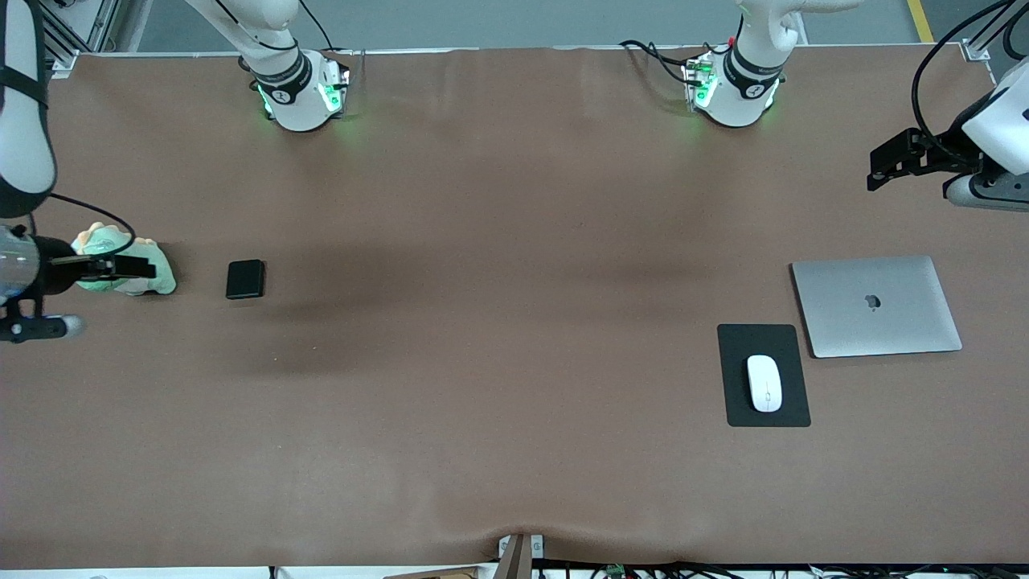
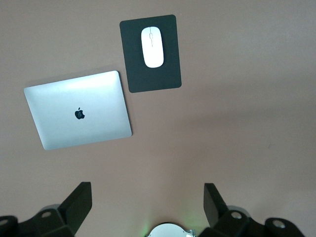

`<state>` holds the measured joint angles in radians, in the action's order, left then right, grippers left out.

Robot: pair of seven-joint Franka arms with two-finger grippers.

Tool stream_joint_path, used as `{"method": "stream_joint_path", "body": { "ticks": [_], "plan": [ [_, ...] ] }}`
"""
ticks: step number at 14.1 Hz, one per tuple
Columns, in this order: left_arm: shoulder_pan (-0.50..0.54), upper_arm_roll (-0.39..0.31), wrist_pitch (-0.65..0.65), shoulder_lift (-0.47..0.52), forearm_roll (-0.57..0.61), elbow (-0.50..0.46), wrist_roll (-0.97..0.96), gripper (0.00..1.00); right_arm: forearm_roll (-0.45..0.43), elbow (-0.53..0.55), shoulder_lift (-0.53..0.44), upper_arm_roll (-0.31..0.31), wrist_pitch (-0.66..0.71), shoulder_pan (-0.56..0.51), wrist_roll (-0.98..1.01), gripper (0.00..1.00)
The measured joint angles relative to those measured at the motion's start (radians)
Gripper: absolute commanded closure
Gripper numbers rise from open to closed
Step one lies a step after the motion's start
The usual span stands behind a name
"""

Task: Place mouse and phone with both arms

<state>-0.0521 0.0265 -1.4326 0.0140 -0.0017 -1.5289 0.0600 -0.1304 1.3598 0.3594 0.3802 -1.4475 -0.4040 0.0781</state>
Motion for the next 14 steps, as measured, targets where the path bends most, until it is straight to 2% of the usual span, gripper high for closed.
{"method": "stream_joint_path", "body": {
  "ticks": [3, 5, 8, 12, 14],
  "plan": [
    [0.000, 0.000, 0.000, 0.000, 0.000, 0.000, 0.000, 0.00, -0.005, -0.085, 0.006, 0.011, 0.040, 0.013, -0.026, 0.00],
    [0.000, 0.000, 0.000, 0.000, 0.000, -0.001, 0.000, 0.00, 0.010, -0.112, -0.002, 0.016, 0.136, 0.016, -0.145, 0.00],
    [0.000, 0.000, 0.000, 0.000, 0.000, -0.002, 0.000, 0.00, 0.053, -0.123, -0.049, 0.027, 0.239, 0.044, -0.288, 0.00],
    [0.000, 0.000, 0.000, 0.000, 0.000, -0.005, 0.000, 0.00, 0.055, -0.123, -0.099, 0.029, 0.302, 0.074, -0.317, 0.00],
    [0.000, 0.000, 0.000, 0.000, 0.000, -0.005, 0.000, 0.00, 0.060, -0.122, -0.116, -0.003, 0.303, 0.108, -0.308, 0.00]
  ]
}}
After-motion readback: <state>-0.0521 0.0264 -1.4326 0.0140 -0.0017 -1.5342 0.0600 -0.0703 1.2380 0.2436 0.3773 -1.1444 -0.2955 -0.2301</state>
